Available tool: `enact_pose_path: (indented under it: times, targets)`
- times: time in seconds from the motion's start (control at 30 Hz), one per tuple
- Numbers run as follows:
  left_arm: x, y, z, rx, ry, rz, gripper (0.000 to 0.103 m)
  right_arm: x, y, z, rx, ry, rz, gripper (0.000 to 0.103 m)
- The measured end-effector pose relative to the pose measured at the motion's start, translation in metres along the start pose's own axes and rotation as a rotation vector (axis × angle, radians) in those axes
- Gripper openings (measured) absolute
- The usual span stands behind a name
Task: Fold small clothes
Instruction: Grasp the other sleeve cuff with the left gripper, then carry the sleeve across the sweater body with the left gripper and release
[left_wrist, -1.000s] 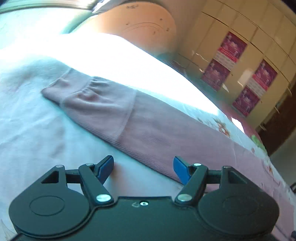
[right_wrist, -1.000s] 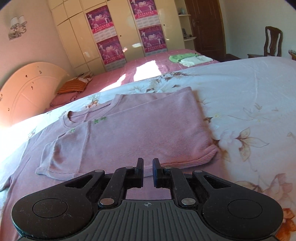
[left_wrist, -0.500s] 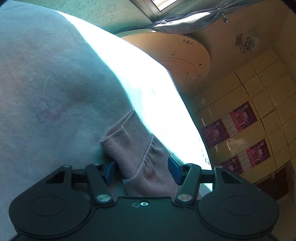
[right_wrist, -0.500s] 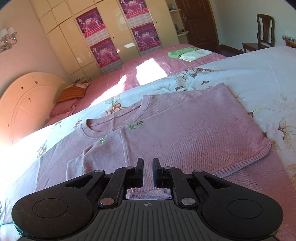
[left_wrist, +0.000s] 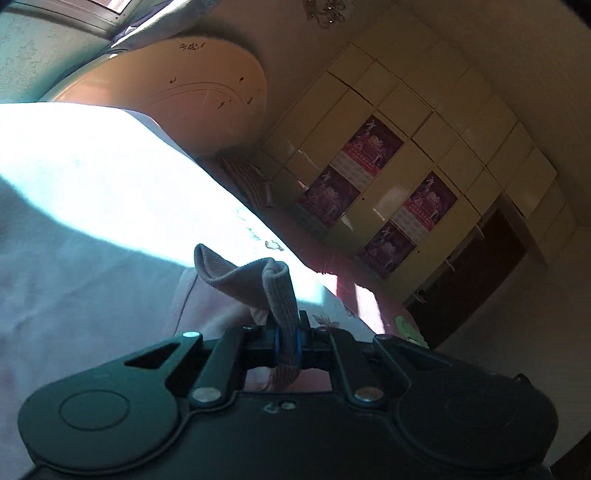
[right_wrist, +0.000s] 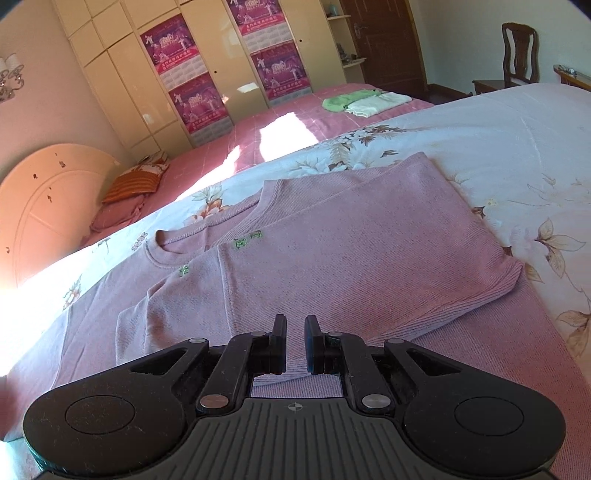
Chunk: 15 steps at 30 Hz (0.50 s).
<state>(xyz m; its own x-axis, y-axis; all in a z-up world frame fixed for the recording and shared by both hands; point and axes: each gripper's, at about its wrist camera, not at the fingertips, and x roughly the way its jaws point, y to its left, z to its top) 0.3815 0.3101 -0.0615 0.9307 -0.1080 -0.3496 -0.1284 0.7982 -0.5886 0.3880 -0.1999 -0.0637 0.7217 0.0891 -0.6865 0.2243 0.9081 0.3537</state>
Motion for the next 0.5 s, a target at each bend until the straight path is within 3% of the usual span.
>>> enact_pose_path:
  times: [0.2,0.3,0.37,0.5]
  targets:
    - [0.063,-0.137,-0.072,0.166,0.154,-0.19,0.007,-0.012,-0.02,0.004,0.022,-0.015,0.002,0.009]
    - [0.09,-0.186,-0.112,0.257,0.22,-0.226,0.007,-0.02,-0.029,0.009,0.027,-0.024,0.01,0.009]
    - [0.101,-0.206,-0.14,0.312,0.266,-0.225,0.007,-0.023,-0.034,0.013,0.033,-0.024,0.024,0.009]
    - [0.129,-0.211,-0.191,0.381,0.399,-0.224,0.009,-0.026,-0.04,0.017,0.054,-0.015,0.066,0.009]
